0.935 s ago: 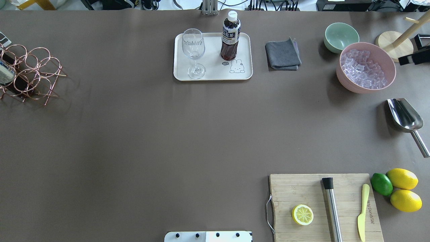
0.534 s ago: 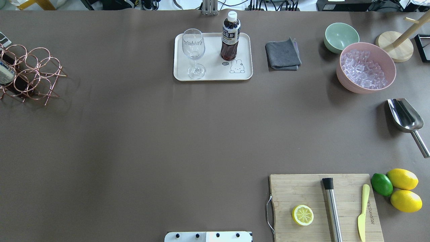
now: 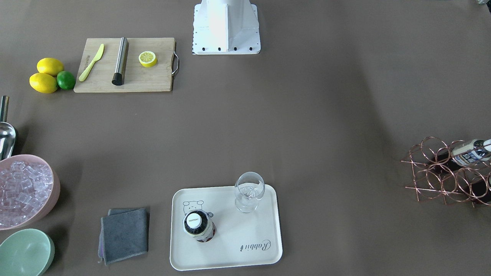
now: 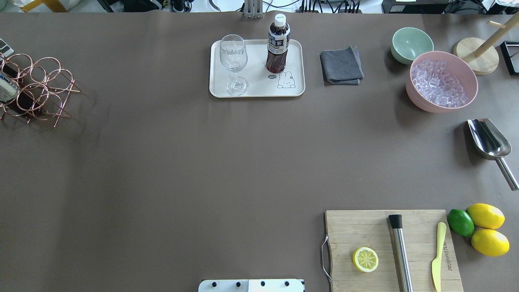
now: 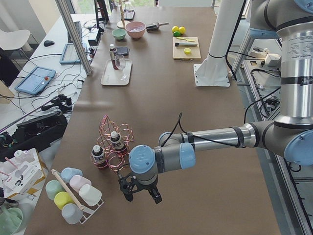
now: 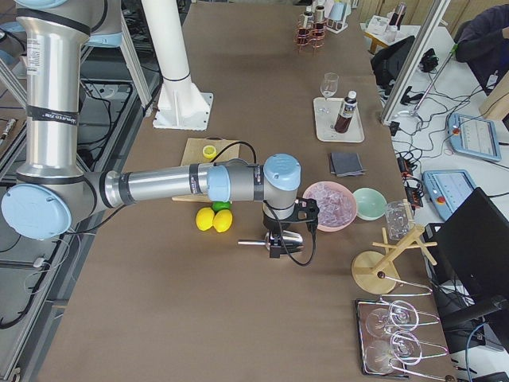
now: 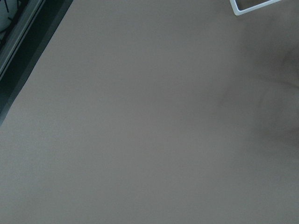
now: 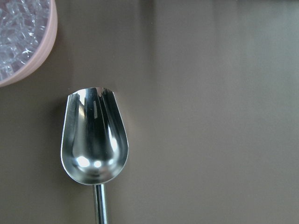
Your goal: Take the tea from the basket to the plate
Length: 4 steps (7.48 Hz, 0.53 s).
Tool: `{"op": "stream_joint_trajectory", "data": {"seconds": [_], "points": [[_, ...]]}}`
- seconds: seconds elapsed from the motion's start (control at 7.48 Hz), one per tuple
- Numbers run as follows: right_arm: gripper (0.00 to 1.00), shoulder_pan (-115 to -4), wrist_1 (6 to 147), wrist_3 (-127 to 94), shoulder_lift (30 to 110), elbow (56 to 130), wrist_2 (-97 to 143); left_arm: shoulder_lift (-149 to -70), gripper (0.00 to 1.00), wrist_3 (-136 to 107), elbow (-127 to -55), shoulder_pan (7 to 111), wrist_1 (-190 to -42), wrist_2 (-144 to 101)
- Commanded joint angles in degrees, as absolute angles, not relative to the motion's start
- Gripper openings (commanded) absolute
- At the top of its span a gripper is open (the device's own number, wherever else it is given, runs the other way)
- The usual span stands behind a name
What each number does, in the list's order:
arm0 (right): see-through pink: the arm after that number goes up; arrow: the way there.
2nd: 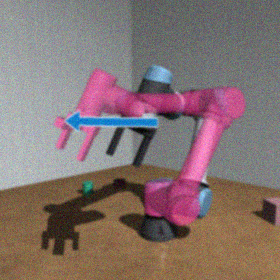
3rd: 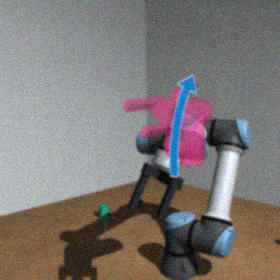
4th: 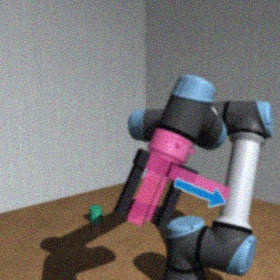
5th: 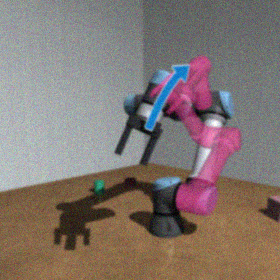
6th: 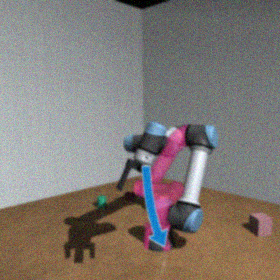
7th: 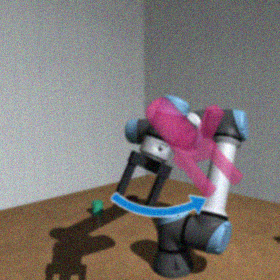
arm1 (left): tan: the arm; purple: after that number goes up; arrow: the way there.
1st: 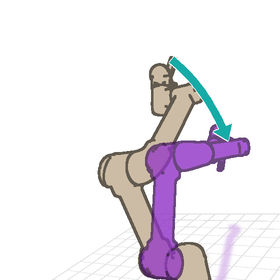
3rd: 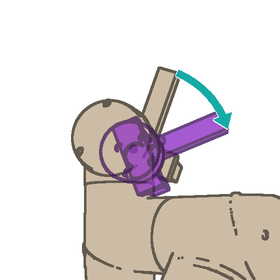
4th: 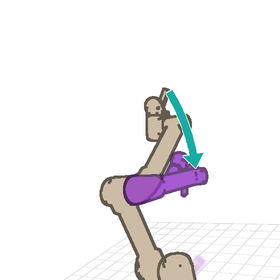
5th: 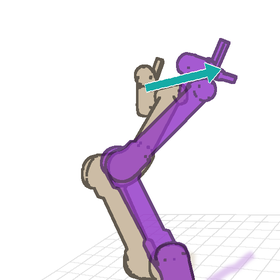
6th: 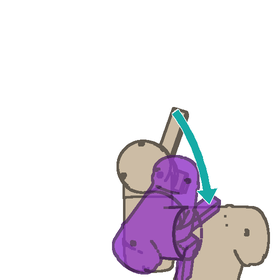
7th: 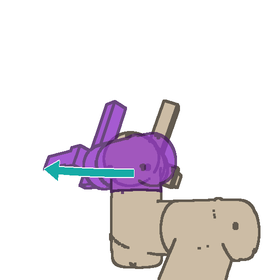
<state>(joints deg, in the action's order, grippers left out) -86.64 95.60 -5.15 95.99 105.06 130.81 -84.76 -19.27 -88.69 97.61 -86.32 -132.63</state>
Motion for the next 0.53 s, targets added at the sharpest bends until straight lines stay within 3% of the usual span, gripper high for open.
{"op": "stream_joint_trajectory", "data": {"seconds": [0.0, 0.4], "points": [[1.00, -86.92, 97.48, -4.92, 95.81, 102.24, 130.34, -87.52, 0.98, -18.98, -83.52, 94.59, -87.45, -132.63], [1.00, -87.27, 97.47, -5.44, 96.15, 101.78, 130.25, -89.99, 0.98, -21.25, -78.77, 89.13, -91.99, -131.58]]}}
